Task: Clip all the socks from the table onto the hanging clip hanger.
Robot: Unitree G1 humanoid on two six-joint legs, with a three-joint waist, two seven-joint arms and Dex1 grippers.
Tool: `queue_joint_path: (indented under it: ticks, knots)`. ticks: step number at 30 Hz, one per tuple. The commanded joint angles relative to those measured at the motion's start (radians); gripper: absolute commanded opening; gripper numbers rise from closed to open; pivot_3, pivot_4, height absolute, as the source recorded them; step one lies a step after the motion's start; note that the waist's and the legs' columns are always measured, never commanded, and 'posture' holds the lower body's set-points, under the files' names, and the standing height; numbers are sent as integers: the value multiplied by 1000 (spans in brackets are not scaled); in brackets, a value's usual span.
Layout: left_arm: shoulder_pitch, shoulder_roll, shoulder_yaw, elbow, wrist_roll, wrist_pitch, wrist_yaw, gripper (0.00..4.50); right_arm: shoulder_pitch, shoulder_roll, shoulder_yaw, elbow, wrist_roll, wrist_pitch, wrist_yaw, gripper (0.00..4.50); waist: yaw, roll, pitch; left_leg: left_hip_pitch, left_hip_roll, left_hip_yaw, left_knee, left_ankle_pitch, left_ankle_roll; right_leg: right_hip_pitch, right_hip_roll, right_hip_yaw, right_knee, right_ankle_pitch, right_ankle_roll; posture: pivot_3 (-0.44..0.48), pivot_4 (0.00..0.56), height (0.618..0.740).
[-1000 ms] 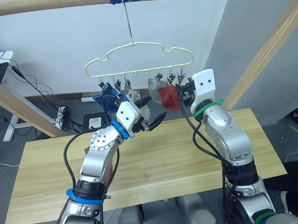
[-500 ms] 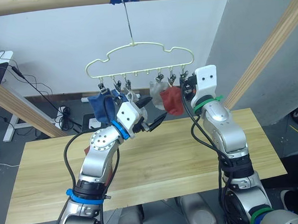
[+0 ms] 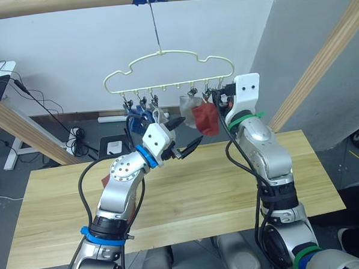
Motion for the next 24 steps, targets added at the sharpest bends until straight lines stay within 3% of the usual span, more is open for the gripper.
queue_joint_path:
  ticks: [1, 24]
  knots:
    - [-4, -5, -6, -36, 7, -26, 2, 3965, -23, 12, -14, -16, 23, 2, 1, 2452, 0, 0, 0, 0, 0, 0, 0, 0, 0, 0, 0, 0, 0, 0, 0, -198, 204, 740]
    - [-1, -10, -10, -25, 16, -29, 3, 3965, -26, 44, -20, -20, 44, 17, -19, 2452, 0, 0, 0, 0, 0, 0, 0, 0, 0, 0, 0, 0, 0, 0, 0, -199, 208, 740]
